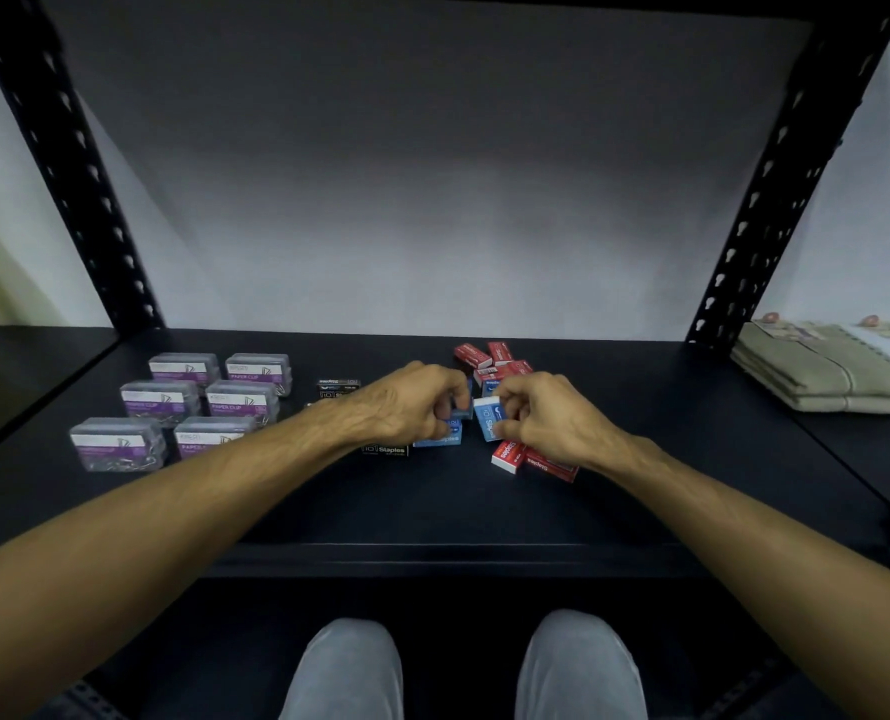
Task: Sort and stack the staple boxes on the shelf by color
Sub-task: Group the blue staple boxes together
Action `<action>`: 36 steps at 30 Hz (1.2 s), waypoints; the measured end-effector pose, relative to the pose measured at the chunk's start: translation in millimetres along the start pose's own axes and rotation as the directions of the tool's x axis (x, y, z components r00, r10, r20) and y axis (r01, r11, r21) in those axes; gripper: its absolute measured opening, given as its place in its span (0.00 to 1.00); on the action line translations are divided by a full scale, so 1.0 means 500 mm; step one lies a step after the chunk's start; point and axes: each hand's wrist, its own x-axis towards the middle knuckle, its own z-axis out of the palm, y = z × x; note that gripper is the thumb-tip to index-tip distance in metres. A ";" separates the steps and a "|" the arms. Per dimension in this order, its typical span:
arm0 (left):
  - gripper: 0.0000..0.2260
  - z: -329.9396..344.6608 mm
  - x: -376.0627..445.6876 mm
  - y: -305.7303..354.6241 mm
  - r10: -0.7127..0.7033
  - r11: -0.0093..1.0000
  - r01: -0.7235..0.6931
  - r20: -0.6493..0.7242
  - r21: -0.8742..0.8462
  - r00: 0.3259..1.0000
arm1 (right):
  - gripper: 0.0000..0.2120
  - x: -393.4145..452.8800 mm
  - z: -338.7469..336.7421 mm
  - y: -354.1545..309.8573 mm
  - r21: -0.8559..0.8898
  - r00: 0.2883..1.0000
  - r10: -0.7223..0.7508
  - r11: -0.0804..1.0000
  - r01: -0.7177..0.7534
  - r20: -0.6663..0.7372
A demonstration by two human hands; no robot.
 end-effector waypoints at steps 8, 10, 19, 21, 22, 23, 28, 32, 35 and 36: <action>0.14 -0.010 0.001 -0.005 -0.034 0.991 0.028 0.043 0.133 0.998 | 0.07 0.000 -0.038 0.001 -0.161 0.991 0.039 0.987 -0.018 0.127; 0.13 -0.008 0.001 -0.005 -0.033 0.989 0.026 0.042 0.149 0.999 | 0.07 -0.003 -0.048 0.003 -0.199 0.984 0.053 0.980 -0.018 0.167; 0.13 0.002 0.006 0.004 -0.025 0.994 0.020 0.038 0.106 0.999 | 0.10 -0.008 -0.056 0.009 -0.344 0.946 0.098 0.939 0.016 0.310; 0.13 0.003 0.007 0.007 -0.012 0.994 0.007 0.040 0.110 0.999 | 0.08 -0.006 -0.052 0.011 -0.365 0.944 0.105 0.931 0.017 0.314; 0.13 0.004 0.008 0.008 -0.007 0.993 0.002 0.040 0.114 0.999 | 0.05 -0.004 -0.050 0.013 -0.369 0.943 0.111 0.929 0.014 0.313; 0.13 0.005 0.008 0.009 -0.002 0.993 -0.003 0.040 0.118 0.999 | 0.02 -0.004 -0.048 0.014 -0.367 0.943 0.112 0.930 0.011 0.312; 0.13 0.006 0.008 0.008 0.013 0.992 -0.019 0.042 0.123 0.999 | 0.04 0.002 -0.040 0.021 -0.304 0.958 0.070 0.953 0.018 0.279; 0.14 0.009 0.010 0.011 0.022 0.992 -0.027 0.044 0.125 0.999 | 0.06 0.003 -0.033 0.025 -0.279 0.962 0.055 0.960 0.023 0.267; 0.14 0.010 0.011 0.010 0.021 0.992 -0.026 0.043 0.121 0.999 | 0.07 0.004 -0.033 0.026 -0.262 0.961 0.057 0.965 0.016 0.272; 0.14 0.010 0.012 0.010 0.025 0.992 -0.029 0.042 0.119 0.999 | 0.08 0.005 -0.032 0.028 -0.256 0.960 0.062 0.967 0.011 0.274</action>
